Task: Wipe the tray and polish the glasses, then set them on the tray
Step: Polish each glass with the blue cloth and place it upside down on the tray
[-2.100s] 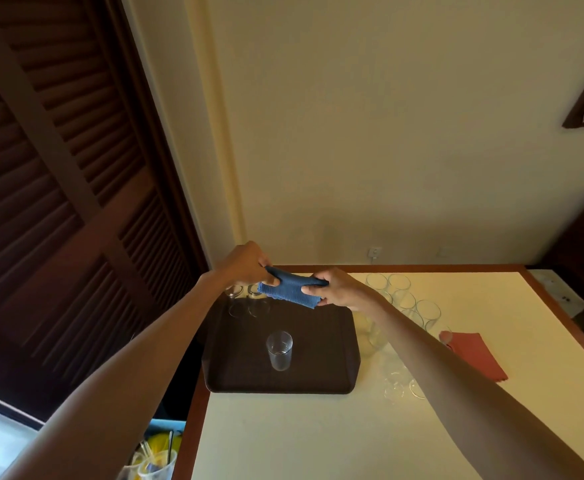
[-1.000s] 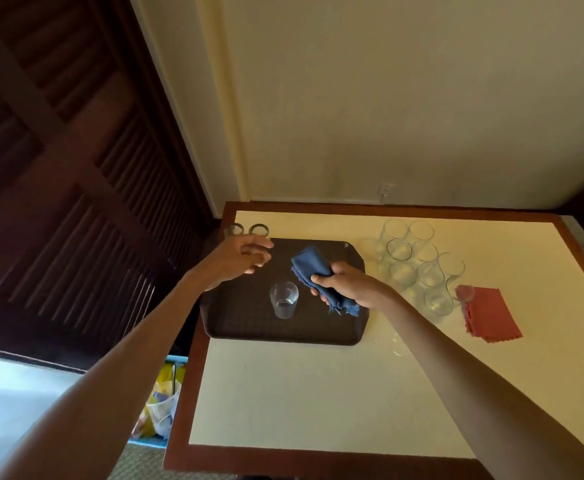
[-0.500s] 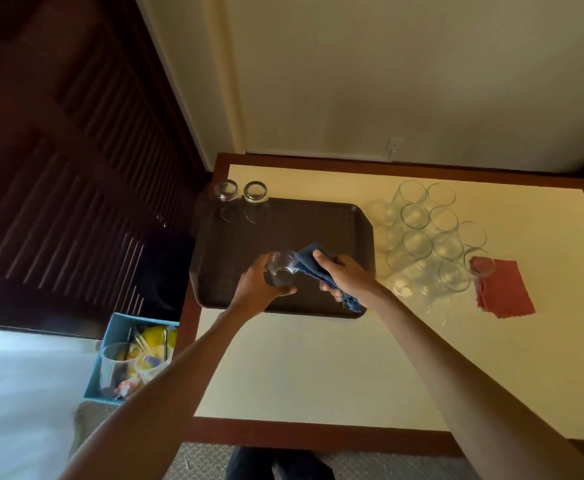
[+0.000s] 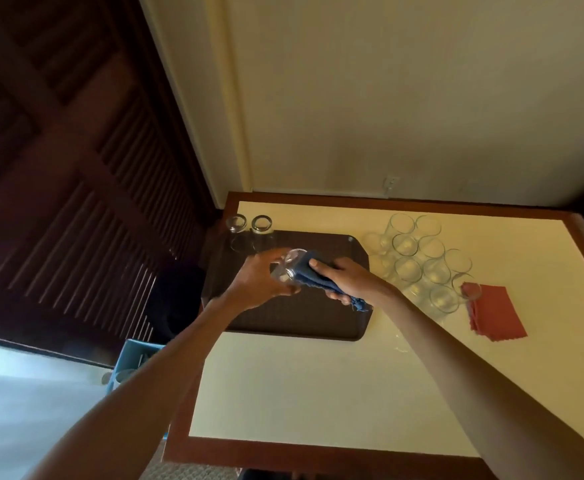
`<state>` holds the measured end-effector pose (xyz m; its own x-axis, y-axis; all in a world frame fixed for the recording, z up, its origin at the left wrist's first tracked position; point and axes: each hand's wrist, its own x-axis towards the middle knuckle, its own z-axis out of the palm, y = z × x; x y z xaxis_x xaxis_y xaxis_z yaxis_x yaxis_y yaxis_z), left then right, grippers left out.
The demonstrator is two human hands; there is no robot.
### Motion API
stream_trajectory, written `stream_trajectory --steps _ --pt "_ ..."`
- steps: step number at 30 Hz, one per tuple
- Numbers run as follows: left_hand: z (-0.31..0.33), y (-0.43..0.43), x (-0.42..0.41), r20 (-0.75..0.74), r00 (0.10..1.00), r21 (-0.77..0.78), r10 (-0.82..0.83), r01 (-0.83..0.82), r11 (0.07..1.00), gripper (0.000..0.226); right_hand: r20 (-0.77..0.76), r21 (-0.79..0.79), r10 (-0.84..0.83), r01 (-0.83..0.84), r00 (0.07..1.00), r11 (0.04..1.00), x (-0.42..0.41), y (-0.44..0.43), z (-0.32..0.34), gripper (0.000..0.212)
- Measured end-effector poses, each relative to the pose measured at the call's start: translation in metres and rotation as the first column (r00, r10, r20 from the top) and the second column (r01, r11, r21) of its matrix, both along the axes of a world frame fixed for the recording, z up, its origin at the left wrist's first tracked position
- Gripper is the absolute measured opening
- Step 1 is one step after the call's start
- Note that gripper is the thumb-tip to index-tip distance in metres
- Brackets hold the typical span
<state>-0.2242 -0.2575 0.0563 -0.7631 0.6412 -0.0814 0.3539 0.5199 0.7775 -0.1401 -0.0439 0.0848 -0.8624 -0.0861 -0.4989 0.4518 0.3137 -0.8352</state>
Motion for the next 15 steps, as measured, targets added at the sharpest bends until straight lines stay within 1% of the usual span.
stream_trajectory --steps 2,5,6,9,12,14,15 --pt "0.028 0.001 -0.005 -0.043 0.997 -0.010 -0.068 0.067 0.998 0.069 -0.058 0.098 0.051 -0.046 0.997 0.994 0.000 0.000 0.020 0.055" --pt "0.072 0.005 -0.008 -0.094 0.989 -0.063 -0.112 0.106 0.992 0.069 -0.152 0.213 0.111 -0.077 0.982 0.974 0.001 0.002 0.052 0.039" --pt "0.085 0.007 -0.008 -0.115 0.986 -0.078 -0.122 0.113 0.990 0.070 -0.170 0.219 0.118 -0.080 0.978 0.973 0.000 0.003 0.062 0.035" --pt "0.119 0.016 -0.010 -0.169 0.971 -0.109 -0.167 0.150 0.983 0.072 -0.198 0.209 0.133 -0.090 0.971 0.974 -0.001 0.010 0.089 0.034" --pt "0.147 0.024 -0.010 -0.193 0.964 -0.097 -0.185 0.169 0.981 0.068 -0.274 0.249 0.133 -0.064 0.953 0.966 0.000 0.014 0.111 0.026" --pt "0.166 0.029 -0.009 -0.174 0.972 -0.065 -0.156 0.147 0.987 0.071 -0.346 0.255 0.080 0.011 0.935 0.967 0.000 0.017 0.122 0.026" --pt "0.175 0.030 -0.010 -0.122 0.981 -0.054 -0.151 0.145 0.988 0.077 -0.376 0.257 0.059 0.043 0.925 0.965 0.000 0.019 0.126 0.027"
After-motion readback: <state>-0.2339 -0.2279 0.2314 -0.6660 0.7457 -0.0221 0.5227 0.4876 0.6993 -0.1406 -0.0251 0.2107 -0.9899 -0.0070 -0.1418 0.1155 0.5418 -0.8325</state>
